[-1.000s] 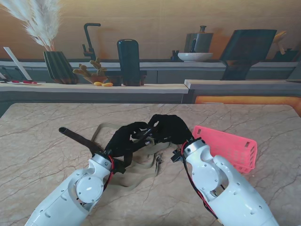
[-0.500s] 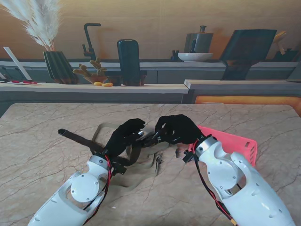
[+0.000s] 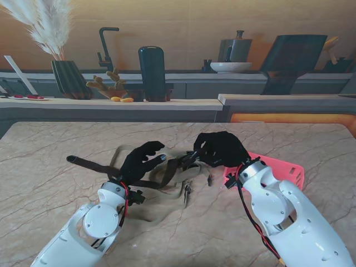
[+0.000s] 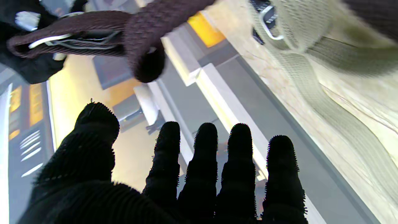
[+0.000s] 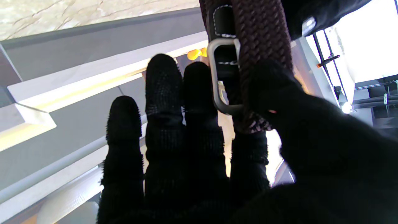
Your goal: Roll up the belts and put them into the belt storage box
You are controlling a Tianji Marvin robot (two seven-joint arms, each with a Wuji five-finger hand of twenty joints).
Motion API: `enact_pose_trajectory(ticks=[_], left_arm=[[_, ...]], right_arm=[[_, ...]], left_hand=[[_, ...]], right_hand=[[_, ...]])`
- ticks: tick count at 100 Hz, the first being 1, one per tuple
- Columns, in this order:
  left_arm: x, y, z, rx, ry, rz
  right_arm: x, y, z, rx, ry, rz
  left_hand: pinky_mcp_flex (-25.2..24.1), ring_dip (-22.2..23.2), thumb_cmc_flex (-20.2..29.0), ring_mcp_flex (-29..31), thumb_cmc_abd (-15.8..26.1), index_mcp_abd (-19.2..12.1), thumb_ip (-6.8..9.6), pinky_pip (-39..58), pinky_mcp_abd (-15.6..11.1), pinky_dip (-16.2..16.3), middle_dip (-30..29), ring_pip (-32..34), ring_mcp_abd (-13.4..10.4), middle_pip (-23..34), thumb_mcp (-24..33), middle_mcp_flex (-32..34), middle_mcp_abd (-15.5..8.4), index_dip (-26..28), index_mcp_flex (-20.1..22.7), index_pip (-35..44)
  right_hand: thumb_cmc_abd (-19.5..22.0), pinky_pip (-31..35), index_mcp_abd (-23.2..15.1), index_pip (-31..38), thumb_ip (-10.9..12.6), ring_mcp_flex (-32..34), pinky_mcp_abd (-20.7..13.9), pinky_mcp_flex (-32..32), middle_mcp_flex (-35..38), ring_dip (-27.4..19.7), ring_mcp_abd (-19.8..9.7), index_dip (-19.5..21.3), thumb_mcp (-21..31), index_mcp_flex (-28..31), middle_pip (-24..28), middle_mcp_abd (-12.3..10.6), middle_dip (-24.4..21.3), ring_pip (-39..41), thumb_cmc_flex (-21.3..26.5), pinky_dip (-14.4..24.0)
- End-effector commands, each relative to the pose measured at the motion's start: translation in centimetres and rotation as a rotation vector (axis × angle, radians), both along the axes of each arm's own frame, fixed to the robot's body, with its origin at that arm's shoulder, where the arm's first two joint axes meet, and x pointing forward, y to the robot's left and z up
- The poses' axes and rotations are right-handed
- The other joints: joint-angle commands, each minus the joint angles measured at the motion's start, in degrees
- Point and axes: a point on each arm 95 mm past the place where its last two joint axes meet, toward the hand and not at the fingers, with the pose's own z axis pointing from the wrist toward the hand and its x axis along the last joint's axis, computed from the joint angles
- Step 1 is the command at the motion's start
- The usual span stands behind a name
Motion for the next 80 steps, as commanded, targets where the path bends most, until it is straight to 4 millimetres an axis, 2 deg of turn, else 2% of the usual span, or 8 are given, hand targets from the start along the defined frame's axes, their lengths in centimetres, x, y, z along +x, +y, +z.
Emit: enact_pose_trajectory(ticks=[1, 11, 16, 37, 59, 66, 74, 80], left_arm=[[-0.1, 0.6, -0.1, 0.03, 0.001, -0.016], [0.1, 1.0, -0.2, 0.082, 0.022, -0.047], [0.1, 1.1, -0.4, 0.107, 0.054, -0.085], [0.7, 0.6, -1.0, 0.202, 0.128, -0.198], [0.7, 0.2, -1.1, 0.256, 0.162, -0.252], [0.7, 0.2, -1.1, 0.262, 0.166, -0.261], [0.6, 0.3, -1.0, 0.262, 0.17, -0.28], [0.5, 0.2, -1.0, 0.255, 0.171, -0.302]], right_arm=[[-0.2, -0.2, 0.7, -0.001, -0.029, -0.006], [-0.2, -0.9, 1.4, -0.015, -0.053, -0.024], [-0.2, -1.1, 1.7, -0.016, -0.06, -0.031], [-0.1, -2.0, 2.9, -0.033, -0.091, -0.047], [-0.1, -2.3, 3.4, -0.056, -0.108, -0.048], [-0.1, -2.4, 3.5, -0.061, -0.111, -0.048], [0.0, -2.5, 3.6, -0.071, -0.117, -0.049], [0.0, -2.5, 3.6, -0.077, -0.12, -0.05]], left_hand=[[-0.4, -0.1, -0.8, -1.7, -1.3, 0.7, 1.75, -1.6, -0.1, -0.1, -0.7, -1.1, 0.2, -1.9, -2.3, -0.9, 0.6, -0.4, -1.1, -2.9], [0.2, -1.9, 0.2, -0.3, -2.3, 1.9, 1.69, -3.1, -0.4, -1.4, -1.7, -2.6, 0.5, -3.1, -3.1, 2.2, 1.5, -1.2, 3.7, -4.6], [0.4, -3.1, 0.7, -0.3, -2.0, 1.7, 1.61, -4.4, -1.4, -2.5, -2.6, -3.8, 0.1, -4.3, -3.5, 2.4, 1.8, -1.8, 5.2, -5.8], [0.3, -6.2, 3.6, -1.4, -1.1, 1.0, 1.63, -7.6, -4.1, -4.9, -5.5, -6.5, -0.5, -7.5, -3.9, 1.8, 1.9, -3.5, 6.7, -9.2], [1.2, -6.6, 8.6, 0.3, 0.7, -3.0, 1.6, -8.0, -4.4, -5.4, -5.9, -6.1, -1.5, -6.7, -1.9, 5.0, -0.2, -2.7, 10.1, -7.2], [1.8, -6.4, 10.7, 2.1, -1.1, -4.6, 0.45, -7.2, -3.8, -5.2, -5.6, -5.1, -1.7, -5.7, -2.0, 7.6, -1.0, 0.9, 11.0, -4.2], [2.0, -6.2, 11.6, 3.2, -2.9, -6.4, 0.24, -6.9, -3.6, -5.1, -5.3, -4.7, -1.8, -5.1, -2.2, 9.0, -1.6, 2.1, 11.8, -3.1], [1.7, -6.3, 10.4, 2.9, -3.5, -6.2, 0.29, -7.0, -3.4, -5.2, -5.3, -4.8, -1.8, -5.2, -2.7, 8.8, -1.6, 2.3, 11.5, -3.0]], right_hand=[[2.7, 0.2, -6.1, 5.3, 3.2, 1.1, 0.9, -1.1, 1.9, 0.3, -1.1, 3.6, 3.9, 5.4, -0.7, 0.1, 0.7, -0.3, 2.1, -0.7], [2.7, 0.1, -6.2, 5.2, 3.2, 1.1, 0.8, -1.0, 1.9, 0.4, -1.2, 3.6, 4.0, 5.4, -0.8, 0.1, 0.7, -0.2, 2.1, -0.7], [2.7, 0.1, -6.1, 5.3, 3.2, 1.1, 0.8, -1.0, 1.9, 0.4, -1.1, 3.6, 4.0, 5.4, -0.8, 0.1, 0.8, -0.2, 2.1, -0.7], [2.7, 0.0, -6.1, 5.3, 3.3, 1.0, 0.9, -1.0, 1.8, 0.6, -1.1, 3.7, 4.0, 5.4, -0.8, 0.1, 0.9, -0.1, 2.1, -0.6], [2.7, 0.0, -6.1, 5.2, 3.2, 0.9, 0.9, -1.0, 1.8, 0.6, -1.1, 3.7, 3.9, 5.4, -0.8, 0.1, 1.0, -0.1, 2.1, -0.5], [2.8, -0.1, -6.2, 5.3, 3.3, 0.9, 0.9, -1.1, 1.8, 0.6, -1.0, 3.7, 3.9, 5.4, -0.8, 0.1, 1.0, -0.1, 2.1, -0.5], [2.8, -0.1, -6.1, 5.2, 3.3, 1.0, 0.9, -1.0, 1.8, 0.7, -1.1, 3.7, 3.9, 5.3, -0.8, 0.1, 1.1, 0.0, 2.1, -0.5], [2.8, -0.1, -6.0, 5.2, 3.3, 1.0, 0.9, -1.0, 1.8, 0.7, -1.0, 3.7, 3.9, 5.3, -0.8, 0.2, 1.1, 0.0, 2.2, -0.4]])
